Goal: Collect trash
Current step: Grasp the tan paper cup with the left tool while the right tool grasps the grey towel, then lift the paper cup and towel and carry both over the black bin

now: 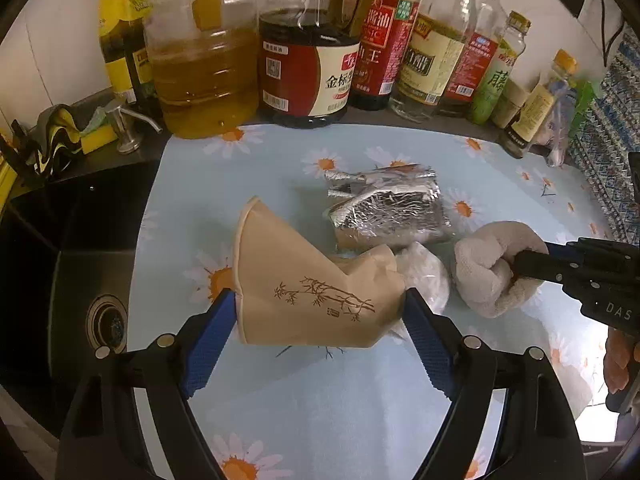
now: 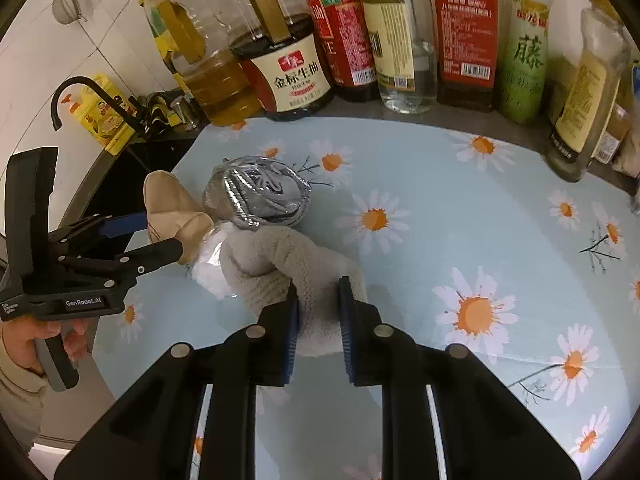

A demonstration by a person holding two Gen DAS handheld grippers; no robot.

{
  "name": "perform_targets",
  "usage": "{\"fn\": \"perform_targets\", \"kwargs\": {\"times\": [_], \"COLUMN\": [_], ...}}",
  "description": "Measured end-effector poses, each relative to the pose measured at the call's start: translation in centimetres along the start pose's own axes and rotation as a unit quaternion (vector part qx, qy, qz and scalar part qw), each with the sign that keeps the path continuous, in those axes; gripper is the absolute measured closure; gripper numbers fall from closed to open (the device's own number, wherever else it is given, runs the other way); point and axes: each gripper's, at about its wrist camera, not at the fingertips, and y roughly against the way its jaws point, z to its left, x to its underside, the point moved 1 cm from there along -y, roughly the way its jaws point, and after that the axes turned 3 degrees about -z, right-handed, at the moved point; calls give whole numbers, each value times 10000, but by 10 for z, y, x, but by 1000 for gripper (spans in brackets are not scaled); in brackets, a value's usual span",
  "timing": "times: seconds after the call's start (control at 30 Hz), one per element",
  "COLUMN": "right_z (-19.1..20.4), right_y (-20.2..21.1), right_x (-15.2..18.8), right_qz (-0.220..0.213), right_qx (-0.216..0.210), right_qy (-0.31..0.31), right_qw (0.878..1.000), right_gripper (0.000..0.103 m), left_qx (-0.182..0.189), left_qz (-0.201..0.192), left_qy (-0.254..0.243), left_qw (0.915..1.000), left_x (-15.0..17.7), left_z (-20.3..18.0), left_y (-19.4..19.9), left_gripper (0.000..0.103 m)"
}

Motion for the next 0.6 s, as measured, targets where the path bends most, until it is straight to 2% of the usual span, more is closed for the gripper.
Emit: {"fn": "perform_targets", "kwargs": {"times": [0.23, 0.6], "right_z": [12, 48], "right_y": [18, 44], "right_x": [8, 40], "right_qz": [-121, -182], "right_qx": [43, 40], "right_qy": [17, -36], "right_qw": [9999, 9998], "right_gripper": [83, 83], "left_qx": [91, 264], "left_qz": [-125, -262], "left_qy": [115, 89], "left_qw": [9998, 9993], "left_x": [14, 53], "left_z": [3, 7], "left_y": [21, 62], "left_gripper": [22, 22]}}
